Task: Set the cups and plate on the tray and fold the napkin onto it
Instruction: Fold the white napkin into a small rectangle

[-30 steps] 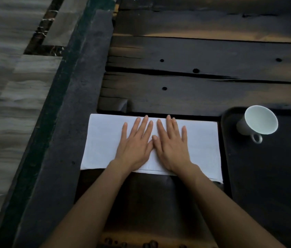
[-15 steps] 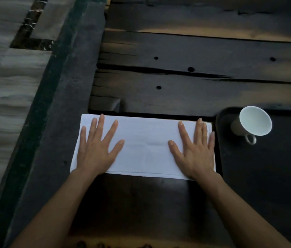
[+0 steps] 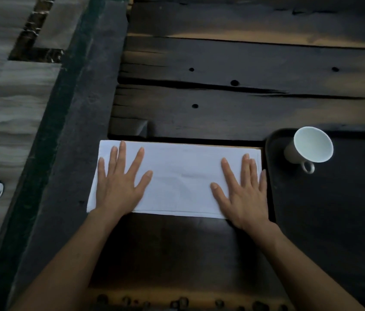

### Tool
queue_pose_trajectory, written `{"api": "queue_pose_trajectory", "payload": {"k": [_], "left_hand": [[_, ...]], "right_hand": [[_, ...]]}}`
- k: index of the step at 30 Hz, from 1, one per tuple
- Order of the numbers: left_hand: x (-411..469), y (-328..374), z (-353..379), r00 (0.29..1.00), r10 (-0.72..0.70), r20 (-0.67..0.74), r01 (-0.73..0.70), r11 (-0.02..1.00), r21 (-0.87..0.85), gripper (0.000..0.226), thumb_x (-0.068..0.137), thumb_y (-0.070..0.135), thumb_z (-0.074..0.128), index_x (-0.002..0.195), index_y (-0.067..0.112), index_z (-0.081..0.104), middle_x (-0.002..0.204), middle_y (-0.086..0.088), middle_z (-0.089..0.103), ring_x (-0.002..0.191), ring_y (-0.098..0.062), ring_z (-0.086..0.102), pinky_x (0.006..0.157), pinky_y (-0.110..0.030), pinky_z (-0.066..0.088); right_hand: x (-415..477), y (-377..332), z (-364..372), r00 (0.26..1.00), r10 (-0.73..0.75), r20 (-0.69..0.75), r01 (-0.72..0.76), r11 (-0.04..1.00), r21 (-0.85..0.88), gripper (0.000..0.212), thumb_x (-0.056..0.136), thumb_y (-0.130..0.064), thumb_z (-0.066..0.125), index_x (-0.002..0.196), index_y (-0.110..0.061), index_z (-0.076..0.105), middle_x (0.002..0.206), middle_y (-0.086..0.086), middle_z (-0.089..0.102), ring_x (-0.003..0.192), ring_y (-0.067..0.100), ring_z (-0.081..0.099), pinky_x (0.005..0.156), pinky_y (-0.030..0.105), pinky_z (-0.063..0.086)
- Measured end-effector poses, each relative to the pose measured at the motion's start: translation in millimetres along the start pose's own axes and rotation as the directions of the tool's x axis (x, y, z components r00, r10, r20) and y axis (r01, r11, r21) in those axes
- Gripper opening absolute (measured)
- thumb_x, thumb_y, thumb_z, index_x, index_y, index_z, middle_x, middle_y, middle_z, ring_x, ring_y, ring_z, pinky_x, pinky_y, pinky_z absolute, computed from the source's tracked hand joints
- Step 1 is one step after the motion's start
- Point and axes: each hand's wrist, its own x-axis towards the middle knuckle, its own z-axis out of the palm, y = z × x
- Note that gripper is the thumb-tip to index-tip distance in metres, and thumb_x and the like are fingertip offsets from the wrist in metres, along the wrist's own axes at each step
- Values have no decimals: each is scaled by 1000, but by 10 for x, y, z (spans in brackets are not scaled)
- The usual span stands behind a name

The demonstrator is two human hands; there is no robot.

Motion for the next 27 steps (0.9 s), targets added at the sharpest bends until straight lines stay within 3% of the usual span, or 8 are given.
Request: {"api": "queue_pose_trajectory", "payload": {"k": [2,5,7,11,15,19,23,27], "left_hand": [[-126,137,-60,997,-80,-6,80,995,-57,69,100,61,19,160,34,-2,169,-8,-9,155,-27,-8,123,-54,-3],[-550,392,-123,977,-202,-67,168,926,-338,70,101,48,42,160,28,10,169,-4,1,155,-23,0,125,-51,7],[-890,562,-131,958,-281,-65,219,857,-466,72,97,52,42,159,30,12,169,2,5,155,-17,1,125,-46,9],[-1259,748,-60,966,-257,37,258,934,-249,77,95,65,18,159,32,-6,168,-2,-14,154,-23,-16,123,-48,-9],[-1258,696,43,940,-309,147,327,938,-116,74,91,69,-3,154,35,-20,164,-7,-28,150,-27,-29,121,-56,-11],[-1247,600,104,957,-249,150,260,964,-60,73,92,66,-8,154,30,-24,164,-9,-25,151,-30,-24,121,-58,-8],[-1142,415,88,977,-161,139,165,986,-16,73,96,63,-2,157,26,-14,167,-10,-15,153,-30,-15,119,-61,-5],[-813,206,-9,984,-65,166,61,998,28,74,91,66,-14,155,30,-21,166,-4,-23,152,-25,-21,118,-61,-10]], "right_hand": [[5,-1,-11,1000,3,22,-3,1000,7,73,92,-77,8,156,-46,-11,166,10,-20,152,27,-23,122,55,-10],[74,-14,-52,1000,-29,-7,29,999,28,76,94,-76,13,158,-40,-6,167,10,-18,153,25,-22,121,56,-10],[153,-20,-91,997,-74,-34,75,996,37,75,95,-74,15,159,-38,-3,167,9,-17,153,25,-19,122,56,-10],[323,25,-160,988,-149,36,150,988,-21,77,94,-74,17,159,-38,-3,166,10,-19,152,24,-22,122,53,-10],[460,128,-201,979,-177,102,188,976,-109,80,90,-80,8,157,-40,-12,166,11,-19,152,26,-23,120,52,-14],[377,157,-171,984,-148,102,157,984,-86,80,88,-82,4,156,-42,-13,166,7,-23,151,23,-25,120,49,-16],[130,134,-60,995,-56,82,56,998,-7,80,88,-83,4,156,-43,-12,166,6,-22,151,23,-25,121,49,-14],[-235,113,40,998,28,60,-33,996,77,80,87,-84,4,155,-45,-15,163,2,-31,147,21,-32,121,47,-9]]}}
